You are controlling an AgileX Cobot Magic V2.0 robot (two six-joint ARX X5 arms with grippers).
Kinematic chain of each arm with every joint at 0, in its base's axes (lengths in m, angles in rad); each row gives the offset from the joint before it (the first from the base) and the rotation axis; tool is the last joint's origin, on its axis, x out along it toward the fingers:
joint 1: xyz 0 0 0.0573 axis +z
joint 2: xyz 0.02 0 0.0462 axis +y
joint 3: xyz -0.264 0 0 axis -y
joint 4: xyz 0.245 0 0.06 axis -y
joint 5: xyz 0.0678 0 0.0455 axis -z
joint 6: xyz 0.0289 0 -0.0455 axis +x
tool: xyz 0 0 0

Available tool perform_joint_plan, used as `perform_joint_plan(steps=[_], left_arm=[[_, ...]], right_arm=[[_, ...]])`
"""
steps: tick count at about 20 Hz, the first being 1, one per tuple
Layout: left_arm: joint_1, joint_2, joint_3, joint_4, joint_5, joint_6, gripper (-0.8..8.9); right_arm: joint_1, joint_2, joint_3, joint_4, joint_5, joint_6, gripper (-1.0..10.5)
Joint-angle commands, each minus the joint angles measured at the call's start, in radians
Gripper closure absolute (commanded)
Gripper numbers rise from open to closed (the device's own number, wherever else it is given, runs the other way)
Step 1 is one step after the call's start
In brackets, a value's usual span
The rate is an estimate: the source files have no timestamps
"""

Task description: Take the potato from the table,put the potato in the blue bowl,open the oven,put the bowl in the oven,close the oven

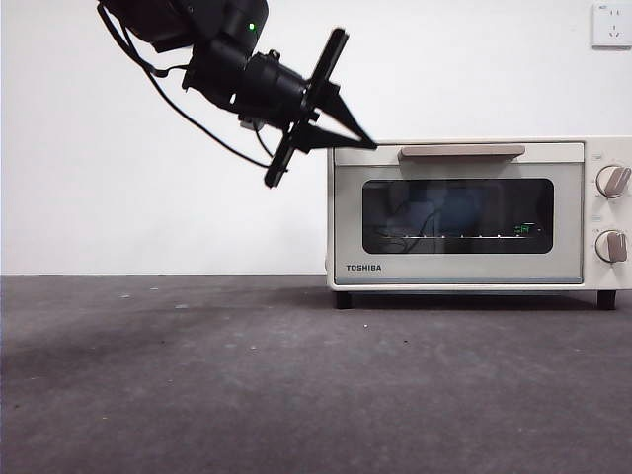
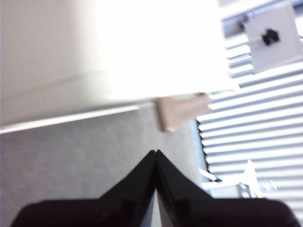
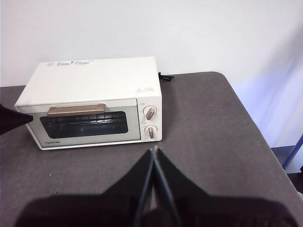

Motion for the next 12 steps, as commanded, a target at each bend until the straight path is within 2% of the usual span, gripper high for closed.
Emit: perform_joint_plan(steps=[1, 6, 9, 12], left_arm=[[0.0, -0.006, 0.014, 0.004, 0.058, 0.006, 8.19], [-0.002, -0.045, 0.014, -0.007, 0.141, 0.068, 8.19], [-0.007, -0.09, 0.014, -0.07, 0.166, 0.159, 8.19], [-0.007, -0.156, 0.014, -0.183, 0.167, 0.288, 8.19]], right_arm=[[0.001, -0.002, -0.002, -0.018, 0.001, -0.007, 9.6], [0.001, -0.002, -0.002, -0.018, 0.003, -0.006, 9.5], [0.001, -0.002, -0.002, -0.018, 0.004, -0.007, 9.5], [0.001, -0.001, -0.002, -0.018, 0.004, -0.007, 9.5]])
